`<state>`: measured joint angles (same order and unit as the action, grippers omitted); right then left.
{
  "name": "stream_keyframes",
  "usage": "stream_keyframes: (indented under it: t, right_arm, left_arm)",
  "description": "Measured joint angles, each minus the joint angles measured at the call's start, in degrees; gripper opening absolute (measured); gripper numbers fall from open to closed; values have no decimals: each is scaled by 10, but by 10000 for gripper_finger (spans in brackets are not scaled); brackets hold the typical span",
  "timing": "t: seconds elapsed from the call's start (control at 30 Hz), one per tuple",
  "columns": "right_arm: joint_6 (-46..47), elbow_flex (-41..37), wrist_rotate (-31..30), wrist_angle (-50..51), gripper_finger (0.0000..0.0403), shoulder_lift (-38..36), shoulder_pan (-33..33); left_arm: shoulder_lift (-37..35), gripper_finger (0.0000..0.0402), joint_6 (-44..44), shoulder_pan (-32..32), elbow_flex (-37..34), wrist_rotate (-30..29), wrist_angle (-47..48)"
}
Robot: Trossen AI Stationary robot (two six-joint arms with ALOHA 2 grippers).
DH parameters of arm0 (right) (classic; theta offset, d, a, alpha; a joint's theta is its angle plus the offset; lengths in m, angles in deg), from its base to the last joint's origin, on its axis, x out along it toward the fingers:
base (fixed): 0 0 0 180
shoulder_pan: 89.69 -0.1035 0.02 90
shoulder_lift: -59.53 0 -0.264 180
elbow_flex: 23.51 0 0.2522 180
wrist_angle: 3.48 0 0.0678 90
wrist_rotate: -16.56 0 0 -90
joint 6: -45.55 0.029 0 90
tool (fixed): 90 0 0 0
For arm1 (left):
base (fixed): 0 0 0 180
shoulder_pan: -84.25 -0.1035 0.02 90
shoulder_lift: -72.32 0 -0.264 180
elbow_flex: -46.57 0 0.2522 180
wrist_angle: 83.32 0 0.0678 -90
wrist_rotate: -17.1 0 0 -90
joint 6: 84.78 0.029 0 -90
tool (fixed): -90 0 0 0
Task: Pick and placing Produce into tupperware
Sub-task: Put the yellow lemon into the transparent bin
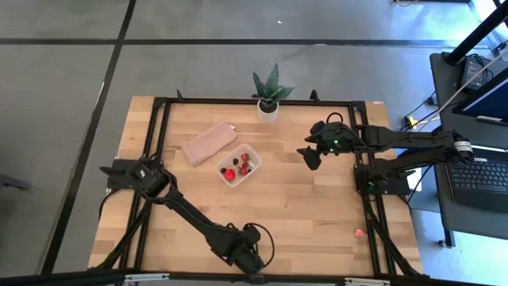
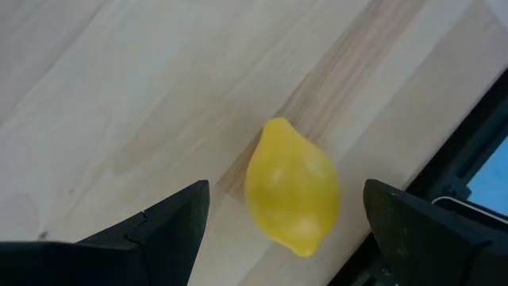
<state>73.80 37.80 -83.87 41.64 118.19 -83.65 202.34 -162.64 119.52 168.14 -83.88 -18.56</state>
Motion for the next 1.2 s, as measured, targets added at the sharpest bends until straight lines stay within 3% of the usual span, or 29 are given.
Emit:
stream_keyframes:
  t: [0.33, 0.7, 0.93, 1.2]
  right_arm:
    - [-1, 0, 0, 2, 293, 0, 0]
    - [0, 0, 0, 5, 293, 0, 0]
    - [1, 0, 0, 6, 293, 0, 0]
    - [3, 0, 0, 7, 293, 0, 0]
  left_arm:
    - [22, 323, -1, 0, -1, 34, -6]
    - [27, 311, -10, -4, -1, 30, 15]
    - [28, 278, 77, -10, -1, 30, 6]
    - [28, 273, 140, -10, -1, 49, 3]
